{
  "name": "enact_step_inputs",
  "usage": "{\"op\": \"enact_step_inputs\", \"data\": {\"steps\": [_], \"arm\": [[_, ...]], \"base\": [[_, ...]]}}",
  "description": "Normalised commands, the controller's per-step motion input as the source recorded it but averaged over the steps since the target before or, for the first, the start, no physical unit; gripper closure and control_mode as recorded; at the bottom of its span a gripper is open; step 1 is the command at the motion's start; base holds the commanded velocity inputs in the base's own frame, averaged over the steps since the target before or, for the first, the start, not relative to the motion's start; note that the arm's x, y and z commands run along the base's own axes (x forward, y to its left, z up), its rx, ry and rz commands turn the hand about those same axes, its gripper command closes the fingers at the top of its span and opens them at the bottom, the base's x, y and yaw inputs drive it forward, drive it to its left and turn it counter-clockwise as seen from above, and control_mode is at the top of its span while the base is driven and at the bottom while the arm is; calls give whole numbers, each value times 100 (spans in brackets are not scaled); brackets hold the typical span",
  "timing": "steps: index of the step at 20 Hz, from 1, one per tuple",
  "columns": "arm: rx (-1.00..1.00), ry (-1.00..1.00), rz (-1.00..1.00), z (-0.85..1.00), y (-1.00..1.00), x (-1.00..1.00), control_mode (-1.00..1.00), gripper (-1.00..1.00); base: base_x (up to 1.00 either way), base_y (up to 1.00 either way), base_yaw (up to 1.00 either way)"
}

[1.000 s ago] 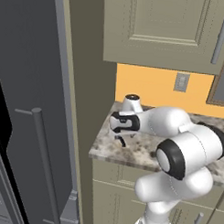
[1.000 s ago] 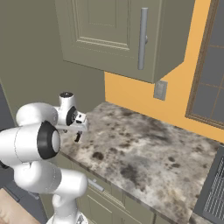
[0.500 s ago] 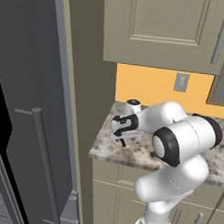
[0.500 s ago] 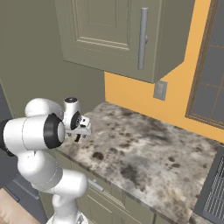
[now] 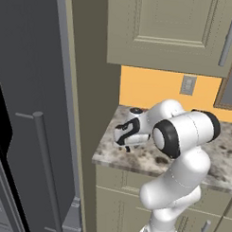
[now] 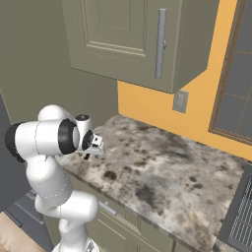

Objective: Retrieve the butter from the fridge and place it on a plate on the dining table. Then retrieve the butter knife by the fridge and place it near the plate.

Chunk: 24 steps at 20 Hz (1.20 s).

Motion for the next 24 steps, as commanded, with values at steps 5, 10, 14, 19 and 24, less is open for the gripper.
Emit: {"op": "enact_step_inputs", "data": {"steps": [5, 10, 14, 19, 24], "arm": [[-1, 0, 0, -33, 2, 6, -100, -100], [0, 0, 0, -2, 0, 0, -100, 100], [0, 0, 0, -4, 0, 0, -100, 100], [0, 0, 0, -1, 0, 0, -100, 100], [0, 0, 0, -2, 0, 0, -100, 100]], "base": [[0, 0, 0], [0, 0, 0], [0, 0, 0], [0, 0, 0], [0, 0, 0]]}}
